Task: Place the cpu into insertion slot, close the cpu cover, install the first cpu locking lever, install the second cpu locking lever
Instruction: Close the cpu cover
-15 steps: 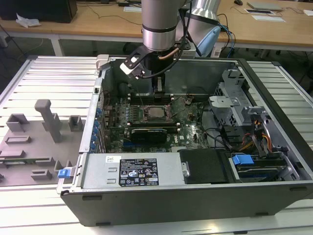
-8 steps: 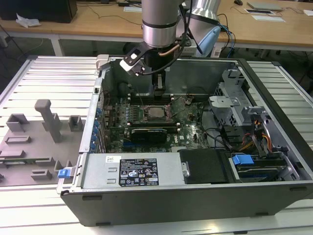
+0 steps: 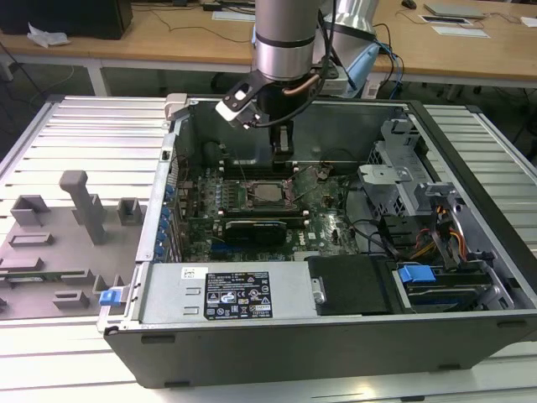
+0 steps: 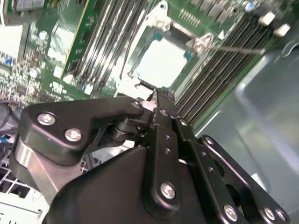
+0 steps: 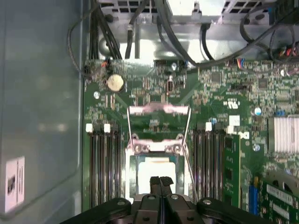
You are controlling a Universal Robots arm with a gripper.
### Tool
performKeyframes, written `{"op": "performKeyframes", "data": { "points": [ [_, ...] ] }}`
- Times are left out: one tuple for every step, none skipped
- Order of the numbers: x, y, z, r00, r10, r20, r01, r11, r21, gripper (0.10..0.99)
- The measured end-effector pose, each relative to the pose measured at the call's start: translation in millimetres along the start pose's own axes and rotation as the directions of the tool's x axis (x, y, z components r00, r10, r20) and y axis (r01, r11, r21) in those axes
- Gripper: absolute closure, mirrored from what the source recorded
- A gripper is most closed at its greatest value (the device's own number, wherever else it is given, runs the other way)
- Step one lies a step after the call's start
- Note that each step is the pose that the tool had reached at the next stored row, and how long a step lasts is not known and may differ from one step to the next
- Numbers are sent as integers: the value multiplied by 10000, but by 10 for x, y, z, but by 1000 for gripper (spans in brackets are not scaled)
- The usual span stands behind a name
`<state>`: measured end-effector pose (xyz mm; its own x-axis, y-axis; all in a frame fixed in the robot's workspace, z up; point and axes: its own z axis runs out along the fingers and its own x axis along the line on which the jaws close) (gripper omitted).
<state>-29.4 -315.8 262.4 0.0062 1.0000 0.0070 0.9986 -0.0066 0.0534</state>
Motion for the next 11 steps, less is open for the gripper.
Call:
{"op": "performKeyframes", "data": {
  "points": [
    [0,46,3,10000,2,0,-2,10000,18,980],
    [1,142,8,10000,2,0,-2,10000,79,980],
    [1,187,11,10000,0,0,0,9999,105,980],
    [1,238,13,10000,3,-1,-3,9999,141,980],
    [0,280,15,10000,1,1,-1,9999,169,980],
    [0,313,16,10000,2,2,-2,9998,193,980],
    [1,377,20,10000,1,4,-1,9997,234,980],
    [1,411,22,10000,2,4,-2,9997,254,980],
    [1,450,25,10000,2,2,-2,9996,276,980],
    [1,506,28,10000,4,1,-4,9995,307,980],
    [1,543,30,10000,3,3,-3,9995,327,980]
  ]
}}
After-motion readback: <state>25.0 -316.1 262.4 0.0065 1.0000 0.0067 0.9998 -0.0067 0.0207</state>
